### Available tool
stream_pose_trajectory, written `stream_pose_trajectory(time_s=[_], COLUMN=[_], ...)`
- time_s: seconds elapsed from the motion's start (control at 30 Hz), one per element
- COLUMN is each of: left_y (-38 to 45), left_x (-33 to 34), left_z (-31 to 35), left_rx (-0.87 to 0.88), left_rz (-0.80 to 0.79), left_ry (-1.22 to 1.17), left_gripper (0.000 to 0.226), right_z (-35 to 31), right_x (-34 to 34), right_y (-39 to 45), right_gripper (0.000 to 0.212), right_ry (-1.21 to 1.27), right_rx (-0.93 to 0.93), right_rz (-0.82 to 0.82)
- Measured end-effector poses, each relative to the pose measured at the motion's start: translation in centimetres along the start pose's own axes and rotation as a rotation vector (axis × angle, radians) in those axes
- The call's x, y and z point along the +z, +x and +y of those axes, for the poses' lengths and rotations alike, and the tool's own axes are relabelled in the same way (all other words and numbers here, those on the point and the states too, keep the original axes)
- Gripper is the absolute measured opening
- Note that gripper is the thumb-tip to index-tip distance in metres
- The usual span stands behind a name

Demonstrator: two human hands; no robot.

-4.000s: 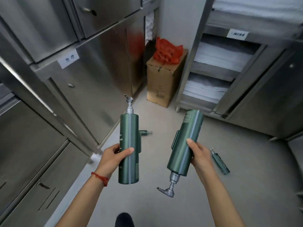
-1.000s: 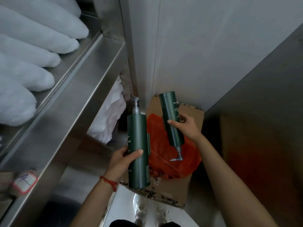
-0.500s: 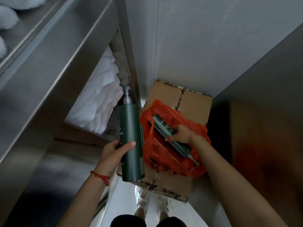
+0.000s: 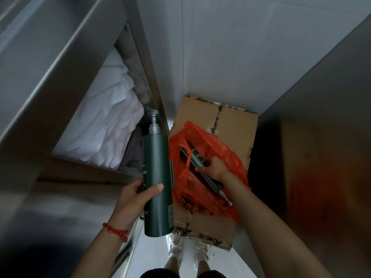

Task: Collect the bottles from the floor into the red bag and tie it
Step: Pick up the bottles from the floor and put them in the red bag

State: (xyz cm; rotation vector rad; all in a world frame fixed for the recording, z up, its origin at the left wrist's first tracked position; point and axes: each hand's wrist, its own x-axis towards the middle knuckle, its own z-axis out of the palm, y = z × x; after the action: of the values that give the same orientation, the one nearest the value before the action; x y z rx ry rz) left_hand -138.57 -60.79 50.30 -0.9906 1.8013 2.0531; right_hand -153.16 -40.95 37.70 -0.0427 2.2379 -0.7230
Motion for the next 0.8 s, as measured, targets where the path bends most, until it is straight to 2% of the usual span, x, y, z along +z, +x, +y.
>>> stream_pose_trajectory(time_s=[0.1, 0.23, 0.43, 0.57, 0.67, 0.7, 0.73, 0.8], left_y=[-0.1, -0.3, -1.1, -1.0, -0.5, -0.3, -0.1, 0.5], left_x=[0.2, 0.6, 3.3, 7.2, 10.3, 11.2, 12.1, 13.7], left_z=[0.2, 0.8, 1.8, 2.1, 1.8, 1.6, 1.4, 0.7], left_rx=[0.008, 0.038, 0.064, 0.027, -0.028, -0.056, -0.088, -0.15], left_rz=[-0.015, -0.046, -0.137, -0.215, -0.203, -0.198, -0.195, -0.169], left_ry=[0.012, 0.0, -0.009, 0.04, 0.032, 0.022, 0.009, -0.009], left_gripper=[0.045, 0.048, 0.046, 0.026, 0.014, 0.012, 0.009, 0.005], right_z=[-0.1, -0.6, -0.6, 0.9, 2.0, 2.3, 2.7, 3.6], right_x=[0.2, -0.2, -2.2, -4.3, -5.7, -6.0, -6.3, -6.8], right_y=[-0.5, -2.1, -6.7, -10.0, -12.0, -12.5, -12.9, -13.9], right_gripper=[0.051, 0.046, 0.04, 0.029, 0.009, 0.008, 0.009, 0.02], right_ry=[0.009, 0.092, 0.625, 0.853, 0.982, 1.01, 0.989, 0.783], right_rx=[-0.012, -0.064, -0.038, -0.034, 0.009, 0.018, 0.023, 0.011], right_rz=[0.03, 0.144, 0.29, 0.386, 0.456, 0.487, 0.526, 0.618])
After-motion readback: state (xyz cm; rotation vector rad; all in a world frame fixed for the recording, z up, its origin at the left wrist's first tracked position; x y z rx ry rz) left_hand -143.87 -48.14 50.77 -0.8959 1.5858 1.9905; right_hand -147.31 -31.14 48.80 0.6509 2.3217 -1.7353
